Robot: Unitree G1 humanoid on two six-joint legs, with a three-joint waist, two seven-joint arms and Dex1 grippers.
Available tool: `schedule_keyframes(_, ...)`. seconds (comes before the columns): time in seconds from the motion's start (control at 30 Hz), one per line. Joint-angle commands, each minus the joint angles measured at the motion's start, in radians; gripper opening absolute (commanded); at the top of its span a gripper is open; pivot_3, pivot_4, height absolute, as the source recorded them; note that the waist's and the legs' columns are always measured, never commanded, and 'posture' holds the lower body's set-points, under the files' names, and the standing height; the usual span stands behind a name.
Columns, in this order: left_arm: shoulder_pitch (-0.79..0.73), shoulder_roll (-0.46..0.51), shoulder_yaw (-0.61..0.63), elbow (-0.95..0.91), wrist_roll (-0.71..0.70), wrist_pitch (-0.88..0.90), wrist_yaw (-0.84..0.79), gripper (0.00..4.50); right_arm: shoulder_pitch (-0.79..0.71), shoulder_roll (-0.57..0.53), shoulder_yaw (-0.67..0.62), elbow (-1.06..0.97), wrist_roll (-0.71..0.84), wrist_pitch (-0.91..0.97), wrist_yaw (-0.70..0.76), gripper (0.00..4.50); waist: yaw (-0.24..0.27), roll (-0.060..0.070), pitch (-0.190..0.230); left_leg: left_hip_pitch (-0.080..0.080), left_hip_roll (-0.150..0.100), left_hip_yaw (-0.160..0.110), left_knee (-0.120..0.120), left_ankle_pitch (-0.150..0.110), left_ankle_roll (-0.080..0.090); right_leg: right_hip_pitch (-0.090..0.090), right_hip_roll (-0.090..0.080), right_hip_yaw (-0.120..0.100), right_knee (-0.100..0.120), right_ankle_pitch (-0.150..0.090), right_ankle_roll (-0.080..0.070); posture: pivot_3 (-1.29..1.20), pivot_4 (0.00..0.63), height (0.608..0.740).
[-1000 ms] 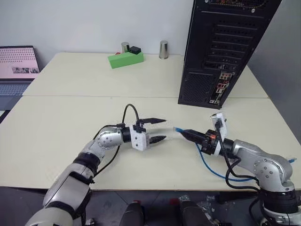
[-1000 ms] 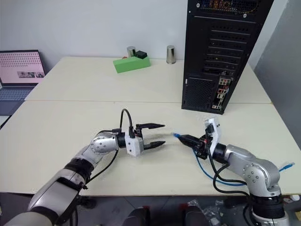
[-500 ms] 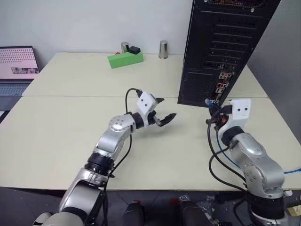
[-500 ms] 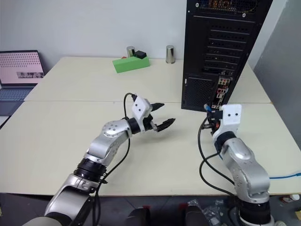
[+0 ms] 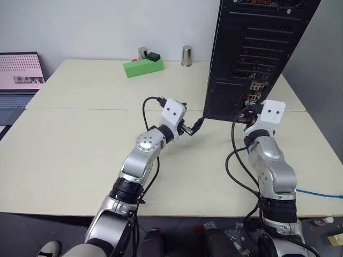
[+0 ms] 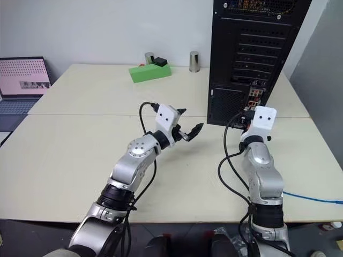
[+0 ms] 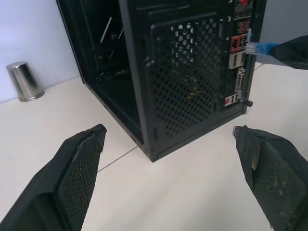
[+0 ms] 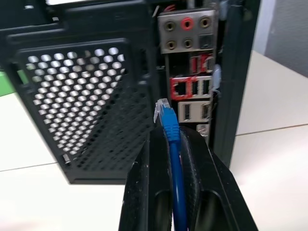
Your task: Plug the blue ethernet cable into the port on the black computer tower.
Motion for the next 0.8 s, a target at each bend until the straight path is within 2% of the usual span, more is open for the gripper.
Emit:
schedule_keyframes(0.03, -0.003, -0.012, 0.002, -0.052, 0.011, -0.001, -0.010, 4.50, -0.039, 0.009, -0.020, 0.001, -0.006, -0.049, 0.001, 0.00, 0.000, 0.000, 0.000, 0.000, 0.000, 0.000, 0.000, 0.000, 0.000, 0.000, 0.000, 0.000, 0.000, 0.000, 0.000, 0.00, 0.150, 0.740)
schedule_keyframes(0.8, 0.007, -0.020, 0.012, -0.077, 0.022, 0.026, -0.050, 4.50, -0.109, 0.024, -0.052, 0.129, -0.033, -0.121, -0.026, 0.00, 0.000, 0.000, 0.000, 0.000, 0.000, 0.000, 0.000, 0.000, 0.000, 0.000, 0.000, 0.000, 0.000, 0.000, 0.000, 0.00, 0.150, 0.740)
